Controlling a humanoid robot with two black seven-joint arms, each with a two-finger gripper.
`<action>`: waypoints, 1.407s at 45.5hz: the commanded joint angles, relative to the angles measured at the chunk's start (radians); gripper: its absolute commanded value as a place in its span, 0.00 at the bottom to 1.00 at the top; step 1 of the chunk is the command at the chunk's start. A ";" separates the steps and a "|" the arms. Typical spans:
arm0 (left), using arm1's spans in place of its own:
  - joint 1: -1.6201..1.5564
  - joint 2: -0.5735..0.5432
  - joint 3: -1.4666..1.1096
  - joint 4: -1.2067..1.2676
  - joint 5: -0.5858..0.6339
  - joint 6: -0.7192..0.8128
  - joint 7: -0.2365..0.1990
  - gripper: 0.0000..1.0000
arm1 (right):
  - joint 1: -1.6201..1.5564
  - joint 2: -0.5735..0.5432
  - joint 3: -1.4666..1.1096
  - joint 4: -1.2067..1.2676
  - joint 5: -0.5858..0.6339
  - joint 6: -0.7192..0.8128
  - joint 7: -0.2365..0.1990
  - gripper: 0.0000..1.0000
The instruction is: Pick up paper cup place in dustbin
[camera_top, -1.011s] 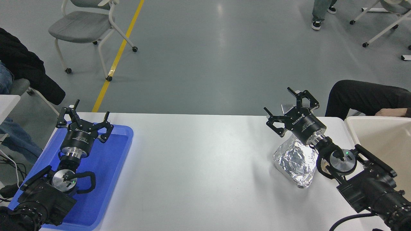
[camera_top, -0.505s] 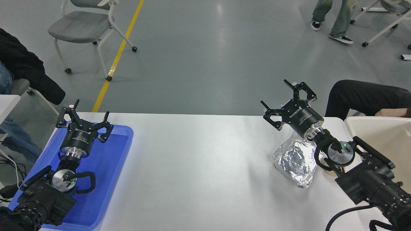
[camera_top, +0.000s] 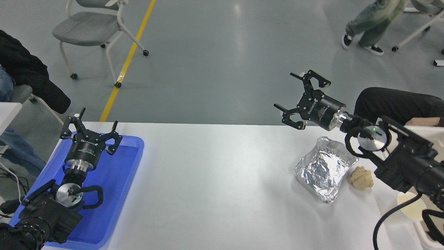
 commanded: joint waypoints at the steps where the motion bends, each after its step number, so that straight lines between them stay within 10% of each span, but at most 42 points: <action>1: 0.000 0.000 0.000 -0.001 0.000 0.000 0.000 1.00 | 0.283 -0.044 -0.472 0.008 -0.002 0.003 0.000 1.00; 27: 0.000 0.000 0.000 -0.001 0.000 0.000 0.000 1.00 | 0.684 0.066 -1.070 0.239 -0.309 0.003 -0.024 1.00; 64: 0.002 0.002 0.001 0.002 0.000 0.000 0.000 1.00 | 1.209 0.226 -1.565 0.807 -0.254 0.146 -0.047 1.00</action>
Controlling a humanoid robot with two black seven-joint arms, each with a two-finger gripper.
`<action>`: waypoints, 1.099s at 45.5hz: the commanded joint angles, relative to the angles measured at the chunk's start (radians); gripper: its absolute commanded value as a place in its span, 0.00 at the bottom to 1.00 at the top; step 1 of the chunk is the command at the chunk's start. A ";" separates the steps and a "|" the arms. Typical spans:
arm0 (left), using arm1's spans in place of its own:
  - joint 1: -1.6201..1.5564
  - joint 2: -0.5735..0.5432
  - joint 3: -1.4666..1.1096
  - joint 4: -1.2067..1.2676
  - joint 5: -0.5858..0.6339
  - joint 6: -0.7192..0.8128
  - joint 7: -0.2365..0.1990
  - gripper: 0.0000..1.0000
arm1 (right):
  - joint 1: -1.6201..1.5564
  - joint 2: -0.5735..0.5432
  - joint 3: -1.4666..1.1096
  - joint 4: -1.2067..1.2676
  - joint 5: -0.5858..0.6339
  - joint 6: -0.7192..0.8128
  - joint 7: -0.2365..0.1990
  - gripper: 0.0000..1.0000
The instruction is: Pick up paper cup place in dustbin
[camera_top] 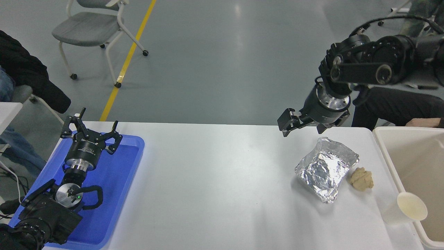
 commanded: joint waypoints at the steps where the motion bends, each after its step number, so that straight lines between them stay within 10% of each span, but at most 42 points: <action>1: 0.001 0.000 -0.001 0.001 0.000 0.000 0.000 1.00 | 0.178 0.010 -0.143 0.226 0.025 0.018 -0.002 1.00; 50: 0.001 0.000 0.001 0.001 0.000 0.000 0.000 1.00 | 0.243 -0.196 -0.149 0.311 0.053 0.005 0.000 1.00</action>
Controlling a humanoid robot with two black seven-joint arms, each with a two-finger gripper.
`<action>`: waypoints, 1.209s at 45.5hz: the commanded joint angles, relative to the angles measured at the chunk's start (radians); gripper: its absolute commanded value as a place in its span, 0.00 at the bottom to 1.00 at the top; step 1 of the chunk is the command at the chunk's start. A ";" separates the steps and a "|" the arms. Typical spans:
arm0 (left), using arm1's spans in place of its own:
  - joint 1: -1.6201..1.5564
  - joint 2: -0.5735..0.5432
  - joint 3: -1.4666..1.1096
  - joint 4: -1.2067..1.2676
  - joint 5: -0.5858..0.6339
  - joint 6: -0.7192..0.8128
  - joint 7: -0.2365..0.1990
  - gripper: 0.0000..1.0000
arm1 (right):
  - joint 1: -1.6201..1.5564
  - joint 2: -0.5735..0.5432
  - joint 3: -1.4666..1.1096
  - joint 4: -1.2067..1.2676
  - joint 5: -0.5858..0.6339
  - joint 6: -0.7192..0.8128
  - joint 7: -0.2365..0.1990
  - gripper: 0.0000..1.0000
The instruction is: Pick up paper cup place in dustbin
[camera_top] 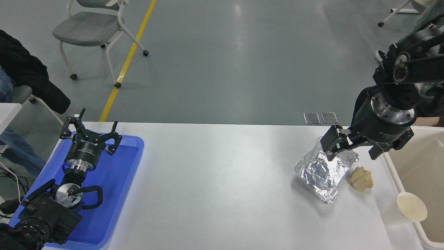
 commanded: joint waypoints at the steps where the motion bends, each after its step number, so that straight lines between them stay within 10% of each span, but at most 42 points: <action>1: 0.000 0.000 0.000 -0.002 0.000 0.000 0.000 1.00 | -0.017 -0.017 0.006 -0.003 -0.011 -0.013 0.000 1.00; 55: 0.000 0.000 0.000 -0.002 0.000 0.000 0.002 1.00 | -0.409 -0.370 -0.033 -0.256 -0.601 -0.149 0.011 1.00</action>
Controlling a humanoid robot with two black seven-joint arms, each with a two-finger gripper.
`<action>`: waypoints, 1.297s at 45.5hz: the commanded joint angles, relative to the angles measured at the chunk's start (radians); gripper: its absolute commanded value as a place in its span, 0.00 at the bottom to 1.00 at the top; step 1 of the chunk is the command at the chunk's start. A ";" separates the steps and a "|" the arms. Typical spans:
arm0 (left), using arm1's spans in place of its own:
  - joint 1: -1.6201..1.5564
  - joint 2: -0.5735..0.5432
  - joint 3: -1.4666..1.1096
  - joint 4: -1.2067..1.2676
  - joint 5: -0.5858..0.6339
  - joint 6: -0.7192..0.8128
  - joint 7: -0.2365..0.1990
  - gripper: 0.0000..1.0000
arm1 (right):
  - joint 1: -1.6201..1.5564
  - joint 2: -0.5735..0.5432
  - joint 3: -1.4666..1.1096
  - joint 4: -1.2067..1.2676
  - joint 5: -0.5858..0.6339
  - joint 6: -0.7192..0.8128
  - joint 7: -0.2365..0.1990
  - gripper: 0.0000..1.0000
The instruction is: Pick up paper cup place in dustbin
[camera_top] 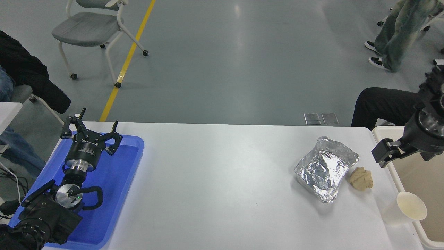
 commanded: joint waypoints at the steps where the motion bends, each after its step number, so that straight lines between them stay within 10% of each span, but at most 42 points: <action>1: 0.000 0.000 0.000 0.000 0.000 0.000 0.000 1.00 | -0.170 -0.096 0.044 -0.116 -0.098 -0.058 0.005 1.00; 59: 0.000 0.000 0.000 0.000 0.000 0.000 0.000 1.00 | -0.868 -0.137 0.474 -0.495 -0.263 -0.210 0.005 1.00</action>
